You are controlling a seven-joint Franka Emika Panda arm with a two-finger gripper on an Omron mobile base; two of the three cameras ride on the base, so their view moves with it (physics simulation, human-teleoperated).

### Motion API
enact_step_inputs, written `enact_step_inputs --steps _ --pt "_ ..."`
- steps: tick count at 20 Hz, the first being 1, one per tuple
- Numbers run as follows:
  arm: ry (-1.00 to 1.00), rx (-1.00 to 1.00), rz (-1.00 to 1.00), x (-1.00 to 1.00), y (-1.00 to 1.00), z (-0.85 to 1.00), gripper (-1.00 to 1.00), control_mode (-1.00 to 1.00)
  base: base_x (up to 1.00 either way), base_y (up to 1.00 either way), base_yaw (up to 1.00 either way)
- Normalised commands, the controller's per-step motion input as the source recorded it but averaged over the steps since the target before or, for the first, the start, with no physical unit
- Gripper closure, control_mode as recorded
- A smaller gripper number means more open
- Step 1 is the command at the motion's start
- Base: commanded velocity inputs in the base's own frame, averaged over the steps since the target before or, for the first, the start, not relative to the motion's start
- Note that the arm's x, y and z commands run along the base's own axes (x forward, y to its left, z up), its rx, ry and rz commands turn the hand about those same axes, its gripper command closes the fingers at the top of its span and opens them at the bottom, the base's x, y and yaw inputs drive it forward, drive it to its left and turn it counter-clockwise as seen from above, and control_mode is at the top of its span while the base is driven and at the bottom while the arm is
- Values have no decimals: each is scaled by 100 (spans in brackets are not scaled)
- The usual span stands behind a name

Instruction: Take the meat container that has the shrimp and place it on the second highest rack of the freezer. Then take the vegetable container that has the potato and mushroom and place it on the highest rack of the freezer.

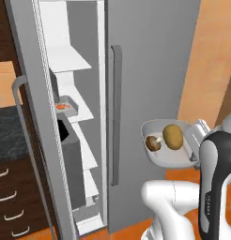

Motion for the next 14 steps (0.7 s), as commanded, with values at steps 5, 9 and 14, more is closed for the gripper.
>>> enact_step_inputs --steps 5,9,14 --pt "0 0 0 0 0 0 100 100 10 -9 63" --pt "0 0 0 0 0 0 100 100 38 0 31" --pt "0 0 0 0 0 0 100 100 53 0 25"
